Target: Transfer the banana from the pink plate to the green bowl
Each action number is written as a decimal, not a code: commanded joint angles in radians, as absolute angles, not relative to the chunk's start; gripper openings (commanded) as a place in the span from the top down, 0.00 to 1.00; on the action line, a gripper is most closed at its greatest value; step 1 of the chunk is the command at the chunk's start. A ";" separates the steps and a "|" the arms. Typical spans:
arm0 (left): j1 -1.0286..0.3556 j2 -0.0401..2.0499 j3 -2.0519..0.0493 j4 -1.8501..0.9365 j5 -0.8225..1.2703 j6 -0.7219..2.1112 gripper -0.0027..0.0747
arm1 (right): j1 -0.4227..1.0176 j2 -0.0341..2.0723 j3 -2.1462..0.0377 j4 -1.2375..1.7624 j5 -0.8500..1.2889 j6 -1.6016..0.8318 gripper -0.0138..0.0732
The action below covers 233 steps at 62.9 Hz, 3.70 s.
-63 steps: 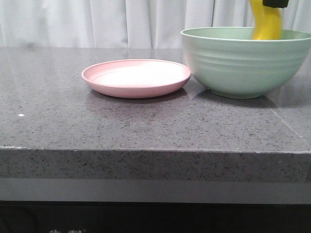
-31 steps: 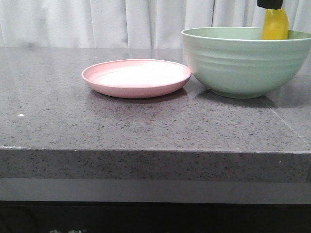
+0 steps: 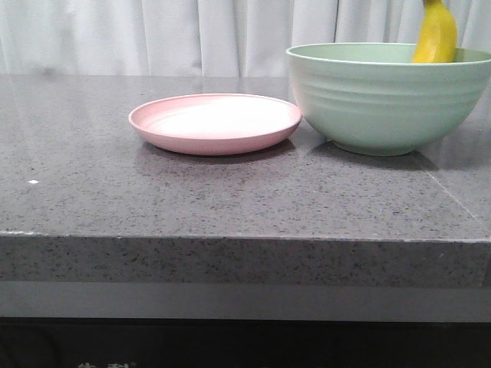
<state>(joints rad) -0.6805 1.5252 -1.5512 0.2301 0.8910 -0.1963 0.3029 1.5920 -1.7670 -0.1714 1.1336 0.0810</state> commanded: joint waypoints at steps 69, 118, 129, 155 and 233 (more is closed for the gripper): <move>-0.372 0.464 -0.566 0.304 0.302 -0.337 0.99 | 0.301 0.383 -0.536 -0.144 0.328 0.193 0.88; -0.372 0.154 -0.393 0.260 0.261 -0.337 0.99 | 0.301 0.165 -0.395 -0.146 0.284 0.193 0.88; -0.372 0.154 -0.393 0.298 0.261 -0.331 0.99 | 0.301 0.165 -0.395 -0.146 0.284 0.193 0.88; -0.212 -0.008 -0.284 -0.007 0.298 -0.067 0.99 | 0.301 0.165 -0.395 -0.146 0.284 0.193 0.88; -0.043 -0.031 0.008 -0.015 0.107 -0.062 0.99 | 0.301 0.165 -0.392 -0.146 0.280 0.193 0.88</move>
<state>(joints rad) -0.0445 -0.0062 0.0042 -0.0126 0.1955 -0.0648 0.3029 0.1554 -0.3693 -0.1309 0.3699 0.1920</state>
